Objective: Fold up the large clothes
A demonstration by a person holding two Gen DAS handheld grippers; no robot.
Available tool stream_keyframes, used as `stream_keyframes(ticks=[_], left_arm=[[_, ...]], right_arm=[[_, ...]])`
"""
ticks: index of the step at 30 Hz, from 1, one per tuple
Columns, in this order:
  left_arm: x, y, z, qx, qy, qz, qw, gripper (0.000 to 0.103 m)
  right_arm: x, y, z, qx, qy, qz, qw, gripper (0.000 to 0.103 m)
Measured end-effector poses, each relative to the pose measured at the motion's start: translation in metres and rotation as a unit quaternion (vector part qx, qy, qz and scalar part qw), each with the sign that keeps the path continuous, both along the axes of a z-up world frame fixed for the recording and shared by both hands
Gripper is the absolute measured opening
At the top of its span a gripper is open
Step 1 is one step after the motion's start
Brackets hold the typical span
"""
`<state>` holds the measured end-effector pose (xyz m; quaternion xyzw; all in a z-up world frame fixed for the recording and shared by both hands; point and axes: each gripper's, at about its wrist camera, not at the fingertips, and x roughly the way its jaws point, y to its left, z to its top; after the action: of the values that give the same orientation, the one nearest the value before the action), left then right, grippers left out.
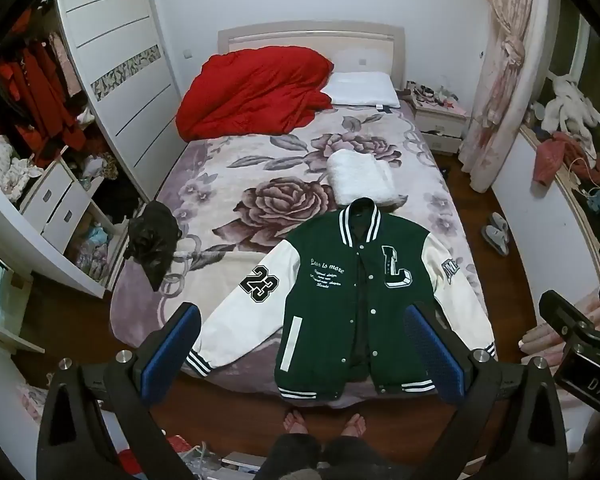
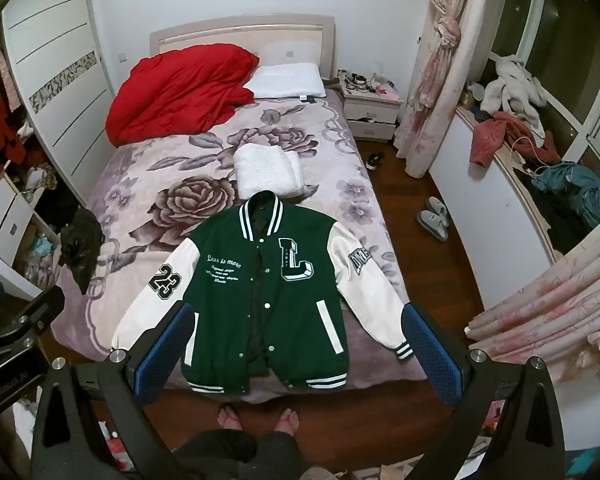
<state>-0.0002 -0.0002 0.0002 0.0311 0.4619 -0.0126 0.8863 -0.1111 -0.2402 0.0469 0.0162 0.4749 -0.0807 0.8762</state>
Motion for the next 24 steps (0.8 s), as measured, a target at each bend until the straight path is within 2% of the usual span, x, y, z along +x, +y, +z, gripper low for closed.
stream_keyframes(ticks=[24], left_arm=[[0.0001,-0.0004,0.0,-0.003,0.0,-0.001,1.0,0.103]], right_arm=[[0.0005,0.0011,0.0042,0.0,-0.001,0.0,1.0,0.103]])
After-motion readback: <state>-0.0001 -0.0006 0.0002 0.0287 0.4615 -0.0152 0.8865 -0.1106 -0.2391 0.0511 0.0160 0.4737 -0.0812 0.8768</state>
